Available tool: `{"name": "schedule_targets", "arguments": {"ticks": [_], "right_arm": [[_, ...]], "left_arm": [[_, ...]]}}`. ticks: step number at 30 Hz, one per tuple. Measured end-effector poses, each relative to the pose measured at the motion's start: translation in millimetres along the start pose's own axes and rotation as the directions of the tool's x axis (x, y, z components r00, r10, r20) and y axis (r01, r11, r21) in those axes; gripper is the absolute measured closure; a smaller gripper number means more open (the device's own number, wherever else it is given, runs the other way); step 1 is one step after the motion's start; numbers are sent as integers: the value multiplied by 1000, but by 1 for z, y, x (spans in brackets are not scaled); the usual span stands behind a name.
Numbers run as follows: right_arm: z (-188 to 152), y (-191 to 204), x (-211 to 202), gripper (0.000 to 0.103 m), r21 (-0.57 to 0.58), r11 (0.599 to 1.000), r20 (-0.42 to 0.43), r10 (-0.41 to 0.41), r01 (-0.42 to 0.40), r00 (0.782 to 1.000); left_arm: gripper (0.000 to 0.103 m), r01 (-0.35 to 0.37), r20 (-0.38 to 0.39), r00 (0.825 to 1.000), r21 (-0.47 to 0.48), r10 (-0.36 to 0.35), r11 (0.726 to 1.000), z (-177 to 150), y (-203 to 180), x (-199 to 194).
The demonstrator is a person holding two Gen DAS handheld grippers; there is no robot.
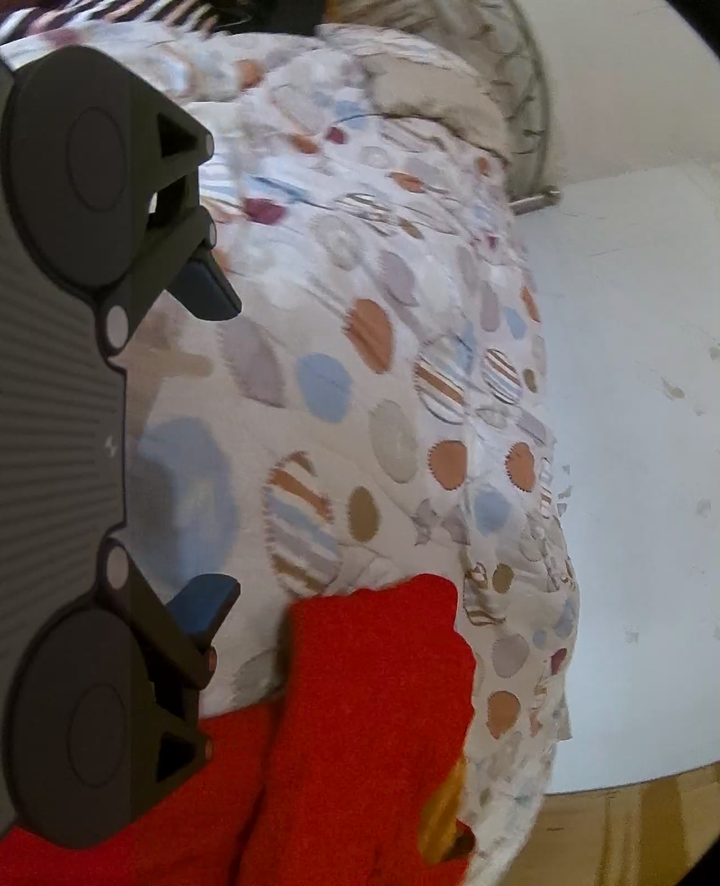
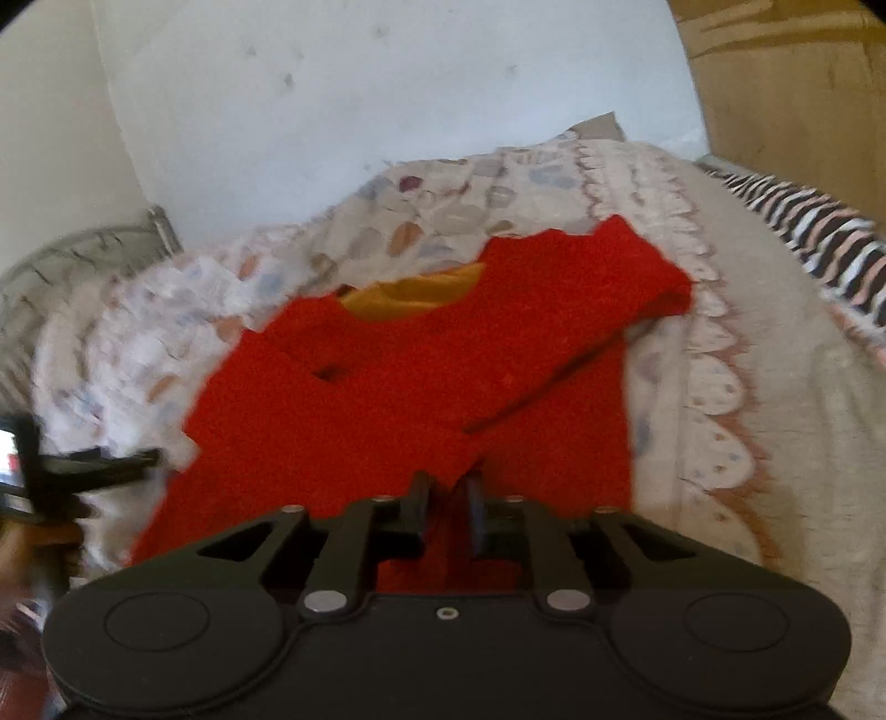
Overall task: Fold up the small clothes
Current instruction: 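Fold the sweater side inward with the right gripper and release, then grasp the sweater hem with the left gripper while the right gripper grasps the hem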
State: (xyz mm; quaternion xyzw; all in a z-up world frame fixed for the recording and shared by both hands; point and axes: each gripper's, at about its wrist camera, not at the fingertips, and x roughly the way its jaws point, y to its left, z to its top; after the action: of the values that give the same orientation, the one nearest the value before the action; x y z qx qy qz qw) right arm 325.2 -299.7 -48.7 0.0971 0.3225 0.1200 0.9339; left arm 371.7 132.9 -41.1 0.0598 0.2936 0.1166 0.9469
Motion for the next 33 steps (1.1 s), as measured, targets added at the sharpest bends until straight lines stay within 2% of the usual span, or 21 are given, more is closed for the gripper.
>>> {"name": "schedule_targets", "arguments": {"ticks": [1, 3, 4, 5, 8, 10, 13, 15, 17, 19, 21, 22, 24, 26, 28, 30, 32, 33], "right_arm": [[-4, 0, -5, 77, -15, 1000, 1, -14, 14, 1000], [-9, -3, -16, 60, -22, 1000, 6, -8, 8, 1000], [-14, -3, -24, 43, -23, 1000, 12, -10, 10, 1000], [-18, -4, -32, 30, -26, 1000, 20, -8, 9, 1000], [-34, -5, -58, 11, -55, 998, 38, 11, -9, 999], [-46, -4, -73, 5, -91, 996, 42, 13, -9, 999], [-66, -4, -88, 3, -132, 991, 31, -22, 26, 999], [-79, -8, -93, 7, -122, 992, 2, -43, 43, 999], [-89, -11, -99, 25, -106, 993, -3, -59, 58, 998], [-94, -12, -105, 32, -95, 993, 10, -66, 66, 998], [-94, -13, -107, 43, -60, 997, 1, -38, 38, 999], [-94, -12, -106, 56, -47, 999, -11, -18, 17, 1000], [-96, -9, -105, 60, -75, 997, -17, -32, 31, 999], [-96, -8, -107, 72, -95, 994, -15, -49, 47, 999], [-94, -15, -109, 77, -35, 999, -21, -25, 24, 999], [-91, -23, -111, 83, 24, 1000, -25, -1, 2, 1000], [-90, -28, -115, 91, 55, 998, -21, 18, -17, 1000], [-90, -28, -117, 93, 53, 998, -14, 18, -17, 1000]], "left_arm": [[0, 31, 1, 1000, -15, -31, 999, -4, 5, -10], [0, 111, 21, 994, -33, -111, 993, -13, 14, -33], [0, 157, 37, 987, -36, -156, 987, -17, 18, -45], [0, 196, 48, 980, -36, -194, 980, -22, 20, -55], [0, 332, 57, 942, -35, -330, 943, -38, 23, -82], [0, 414, 50, 910, -43, -412, 909, -48, 24, -94], [0, 517, 19, 856, -54, -517, 854, -62, 22, -103], [1, 550, -15, 834, -50, -551, 834, -70, 17, -104], [4, 578, -50, 813, -50, -580, 815, -77, 15, -105], [20, 602, -88, 792, -55, -604, 797, -82, 12, -104], [30, 611, -124, 780, -58, -613, 789, -85, 9, -103], [37, 614, -141, 776, -57, -615, 787, -87, 8, -104], [42, 615, -179, 768, -60, -615, 786, -90, 6, -104], [42, 612, -222, 760, -72, -611, 788, -94, 3, -103], [40, 614, -259, 743, -101, -617, 783, -98, 2, -100], [43, 609, -260, 743, -121, -617, 784, -99, 3, -99], [66, 599, -282, 740, -136, -611, 789, -98, 4, -100], [76, 604, -288, 731, -149, -619, 783, -97, 5, -101]]}}
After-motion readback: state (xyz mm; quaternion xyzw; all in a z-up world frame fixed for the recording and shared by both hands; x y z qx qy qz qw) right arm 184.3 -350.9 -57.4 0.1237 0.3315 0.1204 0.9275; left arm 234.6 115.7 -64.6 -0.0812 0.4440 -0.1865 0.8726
